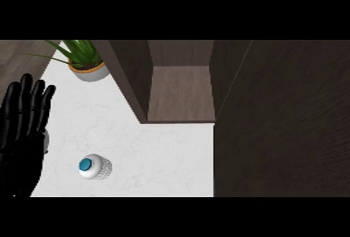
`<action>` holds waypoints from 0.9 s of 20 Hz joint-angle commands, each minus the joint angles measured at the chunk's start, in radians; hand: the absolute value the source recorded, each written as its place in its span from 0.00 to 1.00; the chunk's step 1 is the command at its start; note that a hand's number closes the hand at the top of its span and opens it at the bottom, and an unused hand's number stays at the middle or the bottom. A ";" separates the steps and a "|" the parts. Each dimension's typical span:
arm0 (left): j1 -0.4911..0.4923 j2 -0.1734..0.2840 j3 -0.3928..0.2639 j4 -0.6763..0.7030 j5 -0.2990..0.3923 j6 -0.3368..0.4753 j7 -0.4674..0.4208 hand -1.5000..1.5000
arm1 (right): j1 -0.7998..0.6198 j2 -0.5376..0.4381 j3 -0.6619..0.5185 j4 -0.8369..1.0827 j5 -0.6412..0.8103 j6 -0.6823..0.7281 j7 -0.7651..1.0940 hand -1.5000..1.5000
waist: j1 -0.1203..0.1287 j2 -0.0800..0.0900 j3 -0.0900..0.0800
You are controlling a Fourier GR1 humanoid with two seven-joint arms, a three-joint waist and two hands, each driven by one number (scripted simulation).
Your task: Pick up the bottled water, place it into the cabinet and close the cabinet
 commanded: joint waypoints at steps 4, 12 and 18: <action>0.077 0.035 0.012 -0.024 0.092 -0.121 -0.047 0.00 | 0.091 0.014 -0.012 -0.116 -0.077 0.041 0.022 0.00 | 0.003 0.032 -0.003; 0.226 0.082 0.103 -0.111 0.394 -0.215 0.165 0.00 | 0.280 -0.015 0.161 -0.279 -0.256 0.206 0.154 0.00 | 0.009 0.028 -0.003; 0.309 0.152 0.257 -0.215 0.541 -0.242 0.255 0.00 | 0.475 -0.020 0.202 -0.460 -0.255 0.252 0.137 0.00 | 0.004 0.029 -0.003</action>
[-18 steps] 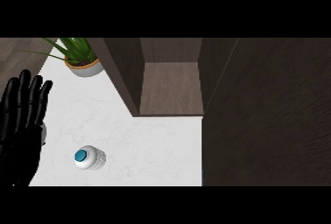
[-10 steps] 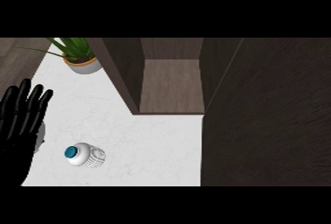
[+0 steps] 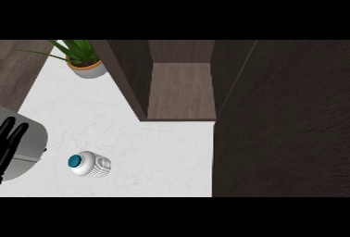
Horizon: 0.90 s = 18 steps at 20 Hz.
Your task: Pick up the bottled water, place it into the cabinet and close the cabinet
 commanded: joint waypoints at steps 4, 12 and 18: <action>0.063 0.006 0.033 -0.004 -0.070 -0.025 0.034 0.00 | 0.085 0.024 0.068 -0.135 0.007 -0.015 0.070 0.00 | -0.001 0.004 0.000; 0.099 -0.036 0.033 0.168 -0.133 -0.082 -0.055 0.00 | 0.320 -0.016 0.085 -0.213 0.019 0.073 -0.091 0.00 | -0.021 0.000 -0.001; 0.016 0.027 0.100 0.379 -0.088 -0.143 -0.074 0.00 | 0.376 -0.035 0.147 -0.254 0.059 0.063 -0.103 0.00 | -0.025 0.002 -0.002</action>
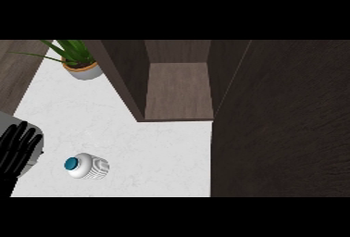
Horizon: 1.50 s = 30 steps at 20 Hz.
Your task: Pick up the bottled water, place it into the cabinet and close the cabinet
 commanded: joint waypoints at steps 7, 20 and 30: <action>-0.134 -0.031 -0.019 0.437 -0.074 -0.055 -0.140 0.00 | 0.149 -0.043 0.043 -0.187 0.071 0.009 -0.032 0.00 | -0.005 0.002 -0.001; -0.333 0.023 0.000 1.064 -0.232 -0.172 -0.582 0.00 | 0.263 -0.076 0.082 -0.188 0.120 0.020 -0.145 0.00 | -0.011 0.003 -0.002; -0.426 -0.011 -0.022 1.359 -0.307 -0.190 -0.843 1.00 | 0.349 -0.111 0.082 -0.255 0.101 0.009 -0.173 0.00 | -0.008 0.004 -0.002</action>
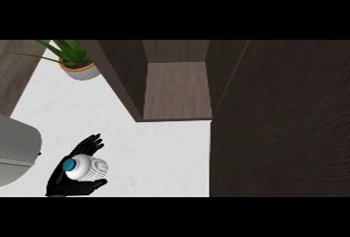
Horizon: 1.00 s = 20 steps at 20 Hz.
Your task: Pick up the bottled water, place it into the cabinet and close the cabinet
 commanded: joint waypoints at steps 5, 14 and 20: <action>-0.102 0.012 -0.027 0.241 -0.113 0.089 -0.224 1.00 | 0.073 -0.045 0.007 -0.134 0.020 0.004 0.001 0.00 | -0.010 0.001 -0.001; -0.060 -0.115 -0.035 0.242 -0.147 0.355 -0.425 1.00 | 0.079 -0.052 -0.009 -0.120 0.006 -0.022 -0.019 0.00 | 0.010 -0.002 0.001; -0.102 -0.191 -0.071 0.203 -0.142 0.457 -0.425 1.00 | 0.091 -0.049 0.028 -0.139 0.043 -0.046 -0.015 0.00 | 0.009 -0.003 0.001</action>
